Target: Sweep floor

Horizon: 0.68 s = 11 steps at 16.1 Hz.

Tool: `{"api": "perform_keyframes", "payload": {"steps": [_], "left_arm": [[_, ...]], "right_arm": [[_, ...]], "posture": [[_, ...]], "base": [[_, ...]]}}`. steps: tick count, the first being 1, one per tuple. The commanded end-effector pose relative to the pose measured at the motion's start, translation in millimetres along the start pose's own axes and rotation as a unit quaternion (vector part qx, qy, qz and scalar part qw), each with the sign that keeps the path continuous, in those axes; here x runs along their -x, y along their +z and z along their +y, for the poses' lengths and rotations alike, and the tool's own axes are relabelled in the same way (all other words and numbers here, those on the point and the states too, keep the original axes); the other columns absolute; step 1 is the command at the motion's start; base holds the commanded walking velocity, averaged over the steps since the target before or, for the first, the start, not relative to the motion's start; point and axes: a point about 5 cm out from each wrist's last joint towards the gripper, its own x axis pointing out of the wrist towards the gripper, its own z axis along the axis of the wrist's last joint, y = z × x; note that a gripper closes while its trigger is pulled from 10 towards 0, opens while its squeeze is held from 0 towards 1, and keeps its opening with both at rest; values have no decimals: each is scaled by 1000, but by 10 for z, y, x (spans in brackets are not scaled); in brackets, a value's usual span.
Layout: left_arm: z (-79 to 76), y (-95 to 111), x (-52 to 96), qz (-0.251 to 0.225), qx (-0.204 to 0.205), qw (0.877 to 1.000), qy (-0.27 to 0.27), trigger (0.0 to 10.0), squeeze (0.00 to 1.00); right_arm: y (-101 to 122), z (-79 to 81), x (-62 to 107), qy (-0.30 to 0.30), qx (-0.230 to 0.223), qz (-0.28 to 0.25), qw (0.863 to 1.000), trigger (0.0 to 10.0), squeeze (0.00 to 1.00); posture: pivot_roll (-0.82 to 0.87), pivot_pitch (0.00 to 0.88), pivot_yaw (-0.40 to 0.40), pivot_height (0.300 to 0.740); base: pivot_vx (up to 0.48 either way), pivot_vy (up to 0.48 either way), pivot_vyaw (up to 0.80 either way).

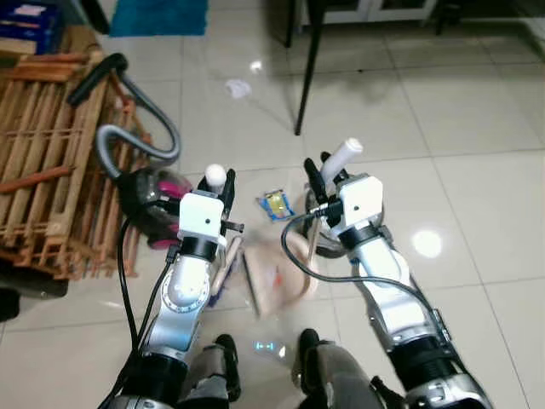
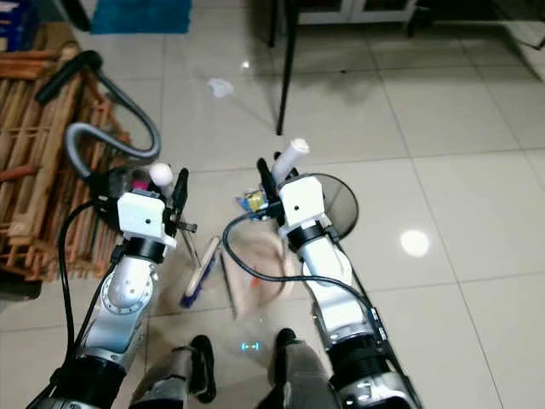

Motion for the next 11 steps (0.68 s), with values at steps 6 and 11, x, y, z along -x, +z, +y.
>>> {"api": "perform_keyframes", "payload": {"steps": [6, 11], "left_arm": [[1, -83, 39, 17, -5, 1000, -9, 10000, 0], [-31, -92, 70, 27, -4, 1000, -15, 10000, 0]], "right_arm": [[53, -63, 86, 11, 56, -14, 998, 10000, 0], [-165, -81, 224, -81, 115, 58, 988, 10000, 0]], "posture": [[-18, 336, -12, 740], [-16, 333, -9, 740]], "base": [[0, 0, 0], [0, 0, 0]]}}
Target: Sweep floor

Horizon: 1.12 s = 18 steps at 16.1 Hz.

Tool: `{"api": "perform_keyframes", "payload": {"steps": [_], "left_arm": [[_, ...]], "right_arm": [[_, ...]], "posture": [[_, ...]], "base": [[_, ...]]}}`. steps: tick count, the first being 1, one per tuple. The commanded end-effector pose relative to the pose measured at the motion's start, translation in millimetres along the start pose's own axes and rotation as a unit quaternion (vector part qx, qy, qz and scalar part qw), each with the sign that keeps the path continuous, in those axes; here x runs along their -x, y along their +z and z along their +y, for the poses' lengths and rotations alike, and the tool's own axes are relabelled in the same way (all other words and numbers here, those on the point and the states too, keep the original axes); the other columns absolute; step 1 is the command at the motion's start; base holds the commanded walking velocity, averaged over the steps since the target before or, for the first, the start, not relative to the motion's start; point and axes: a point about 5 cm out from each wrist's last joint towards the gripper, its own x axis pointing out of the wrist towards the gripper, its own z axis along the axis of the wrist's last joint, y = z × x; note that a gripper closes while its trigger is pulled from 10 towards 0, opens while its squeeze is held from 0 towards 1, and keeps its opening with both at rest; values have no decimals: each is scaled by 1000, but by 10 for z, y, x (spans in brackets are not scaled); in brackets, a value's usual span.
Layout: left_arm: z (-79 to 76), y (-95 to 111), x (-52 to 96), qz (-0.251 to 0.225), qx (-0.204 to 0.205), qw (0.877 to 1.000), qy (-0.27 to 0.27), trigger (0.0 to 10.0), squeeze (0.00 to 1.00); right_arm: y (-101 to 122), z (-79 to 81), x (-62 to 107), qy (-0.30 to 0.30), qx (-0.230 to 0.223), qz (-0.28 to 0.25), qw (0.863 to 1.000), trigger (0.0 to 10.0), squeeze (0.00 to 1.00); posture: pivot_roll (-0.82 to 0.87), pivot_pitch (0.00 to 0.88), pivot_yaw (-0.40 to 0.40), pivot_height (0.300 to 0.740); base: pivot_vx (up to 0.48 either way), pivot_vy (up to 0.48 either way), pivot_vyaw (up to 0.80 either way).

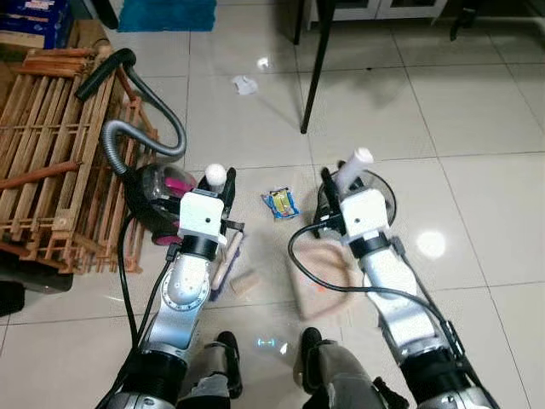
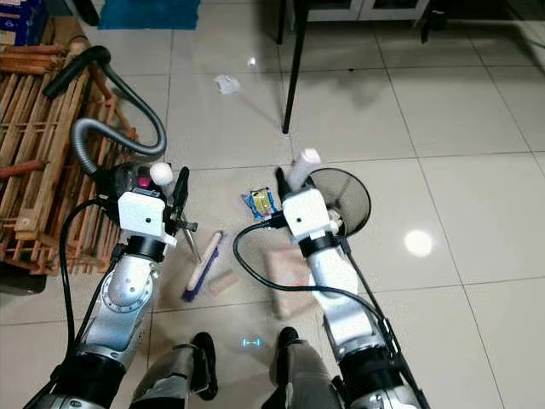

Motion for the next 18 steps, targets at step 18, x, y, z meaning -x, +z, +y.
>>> {"api": "perform_keyframes", "payload": {"steps": [18], "left_arm": [[-227, 47, -42, 55, 123, 991, 24, 10000, 0]], "right_arm": [[-177, 399, 21, -67, -110, 77, 989, 10000, 0]], "posture": [[-11, 316, -3, 740]], "base": [[0, 0, 0]]}}
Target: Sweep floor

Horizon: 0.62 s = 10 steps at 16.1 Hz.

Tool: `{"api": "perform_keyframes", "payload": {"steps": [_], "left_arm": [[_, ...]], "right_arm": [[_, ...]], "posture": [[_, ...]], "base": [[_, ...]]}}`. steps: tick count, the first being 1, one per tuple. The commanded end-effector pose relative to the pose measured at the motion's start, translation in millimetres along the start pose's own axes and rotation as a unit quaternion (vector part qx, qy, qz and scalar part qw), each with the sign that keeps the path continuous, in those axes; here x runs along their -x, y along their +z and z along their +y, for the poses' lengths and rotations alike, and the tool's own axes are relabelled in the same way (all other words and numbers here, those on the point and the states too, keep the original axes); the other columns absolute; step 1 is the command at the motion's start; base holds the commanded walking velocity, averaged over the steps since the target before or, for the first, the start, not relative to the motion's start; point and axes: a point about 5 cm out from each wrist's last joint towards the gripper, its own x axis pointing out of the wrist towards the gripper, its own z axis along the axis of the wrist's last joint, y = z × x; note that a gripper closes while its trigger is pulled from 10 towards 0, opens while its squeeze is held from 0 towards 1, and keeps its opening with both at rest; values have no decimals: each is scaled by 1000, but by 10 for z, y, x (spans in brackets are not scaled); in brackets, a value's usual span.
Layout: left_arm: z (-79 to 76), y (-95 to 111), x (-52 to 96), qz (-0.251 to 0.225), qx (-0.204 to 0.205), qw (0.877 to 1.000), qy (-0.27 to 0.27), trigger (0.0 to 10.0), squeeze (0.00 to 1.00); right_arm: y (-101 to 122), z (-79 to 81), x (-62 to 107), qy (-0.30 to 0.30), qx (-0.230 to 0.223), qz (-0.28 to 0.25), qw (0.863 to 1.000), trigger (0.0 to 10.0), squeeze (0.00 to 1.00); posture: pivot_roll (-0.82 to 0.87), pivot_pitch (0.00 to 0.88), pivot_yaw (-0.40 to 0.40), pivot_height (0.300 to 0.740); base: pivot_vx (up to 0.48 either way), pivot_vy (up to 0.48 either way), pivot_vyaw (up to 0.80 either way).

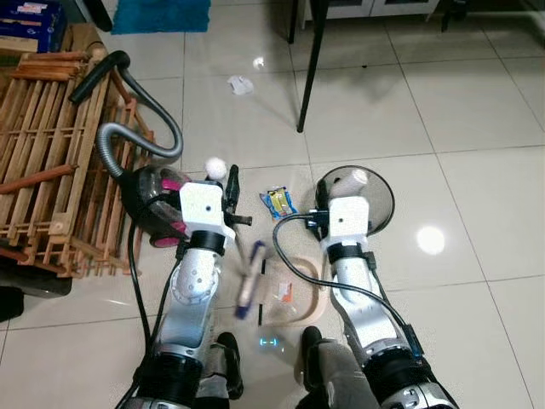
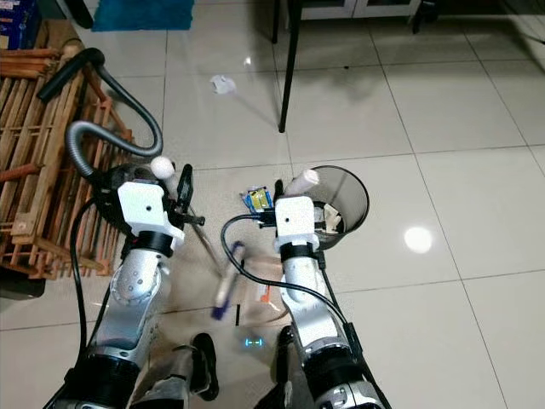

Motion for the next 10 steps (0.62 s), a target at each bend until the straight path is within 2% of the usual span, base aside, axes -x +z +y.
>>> {"api": "perform_keyframes", "payload": {"steps": [1, 2, 5, 7, 10], "left_arm": [[-107, -10, 22, 13, 48, 999, -19, 10000, 0], [-157, 52, 0, 8, 77, 996, -45, 10000, 0], [-208, 167, -34, 9, 113, 989, -95, 10000, 0], [-204, 201, 34, 25, 100, 982, -157, 10000, 0], [28, 298, 106, 29, 66, 981, -182, 10000, 0]], "right_arm": [[-69, 27, 62, 8, 7, 15, 1000, 10000, 0], [-83, 8, 55, 4, 11, 19, 1000, 10000, 0], [-105, -76, -4, -7, 19, 23, 1000, 10000, 0], [-104, -131, -55, -15, 21, 24, 999, 10000, 0], [-91, -175, -115, -23, 19, 24, 999, 10000, 0]], "posture": [[-10, 311, -3, 740], [-9, 307, -3, 740], [2, 293, -4, 740], [7, 273, -1, 740], [18, 246, 3, 740]], "base": [[0, 0, 0], [0, 0, 0], [0, 0, 0], [0, 0, 0], [0, 0, 0]]}}
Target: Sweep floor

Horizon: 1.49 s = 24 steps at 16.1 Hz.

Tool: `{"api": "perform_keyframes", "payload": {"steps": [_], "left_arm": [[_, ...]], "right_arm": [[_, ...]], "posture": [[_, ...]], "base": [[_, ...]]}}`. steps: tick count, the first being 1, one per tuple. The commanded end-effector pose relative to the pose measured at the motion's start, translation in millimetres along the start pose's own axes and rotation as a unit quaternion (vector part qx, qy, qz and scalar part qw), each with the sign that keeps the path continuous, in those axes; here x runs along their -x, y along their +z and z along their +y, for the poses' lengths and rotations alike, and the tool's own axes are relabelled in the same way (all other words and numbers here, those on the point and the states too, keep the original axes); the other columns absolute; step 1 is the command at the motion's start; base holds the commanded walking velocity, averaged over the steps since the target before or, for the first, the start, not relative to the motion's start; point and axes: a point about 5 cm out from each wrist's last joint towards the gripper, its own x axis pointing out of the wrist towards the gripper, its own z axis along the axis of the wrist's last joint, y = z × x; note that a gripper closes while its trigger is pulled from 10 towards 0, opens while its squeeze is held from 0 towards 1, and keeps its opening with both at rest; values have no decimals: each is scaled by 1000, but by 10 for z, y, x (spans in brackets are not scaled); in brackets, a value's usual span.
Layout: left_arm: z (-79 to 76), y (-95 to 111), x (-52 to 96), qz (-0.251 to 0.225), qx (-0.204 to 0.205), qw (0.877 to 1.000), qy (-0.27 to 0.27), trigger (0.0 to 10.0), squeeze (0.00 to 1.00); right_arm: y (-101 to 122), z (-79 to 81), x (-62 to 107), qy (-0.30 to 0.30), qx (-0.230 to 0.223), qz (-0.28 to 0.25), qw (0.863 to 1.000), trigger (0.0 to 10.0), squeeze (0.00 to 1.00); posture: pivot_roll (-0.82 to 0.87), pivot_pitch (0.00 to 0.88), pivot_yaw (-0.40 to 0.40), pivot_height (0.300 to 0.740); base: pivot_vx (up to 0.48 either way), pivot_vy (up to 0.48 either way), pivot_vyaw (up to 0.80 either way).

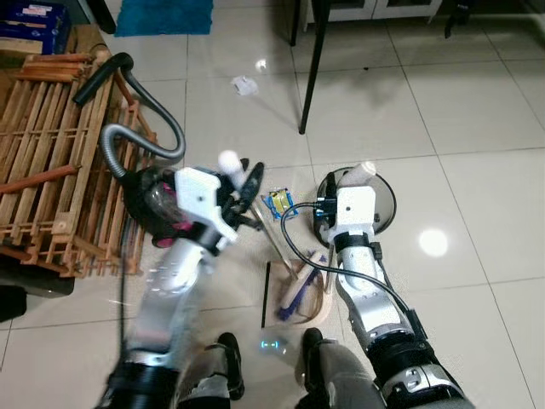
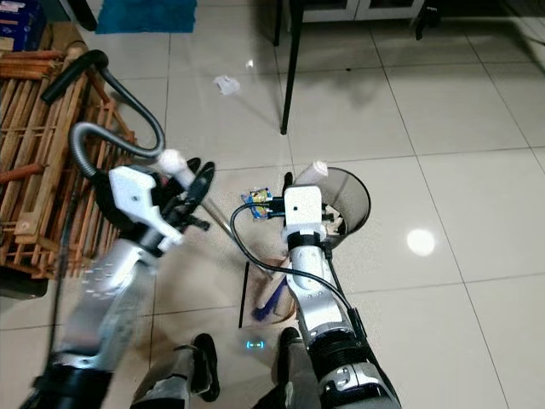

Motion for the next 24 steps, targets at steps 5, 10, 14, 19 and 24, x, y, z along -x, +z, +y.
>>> {"api": "perform_keyframes", "payload": {"steps": [5, 10, 14, 19, 24], "left_arm": [[586, 460, 286, -13, -86, 995, 44, 10000, 0], [1025, 557, 517, 16, -162, 976, 142, 10000, 0], [1089, 305, 630, 80, -183, 962, 186, 10000, 0], [983, 146, 614, 108, -178, 956, 206, 10000, 0], [668, 80, 459, 83, -170, 964, 187, 10000, 0]], "right_arm": [[-58, -230, -15, -38, -37, 22, 998, 10000, 0], [253, -449, -103, -66, -102, -27, 992, 10000, 0], [611, -521, -195, -65, -146, -61, 985, 10000, 0], [1134, -687, -345, -77, -161, -110, 978, 10000, 0], [1633, -1008, -497, -97, -149, -147, 973, 10000, 0]], "posture": [[17, 176, 13, 740], [21, 121, 15, 740], [9, 96, 27, 740], [-2, 89, 26, 740], [-6, 85, 24, 740]], "base": [[0, 0, 0], [0, 0, 0], [0, 0, 0], [0, 0, 0], [0, 0, 0]]}}
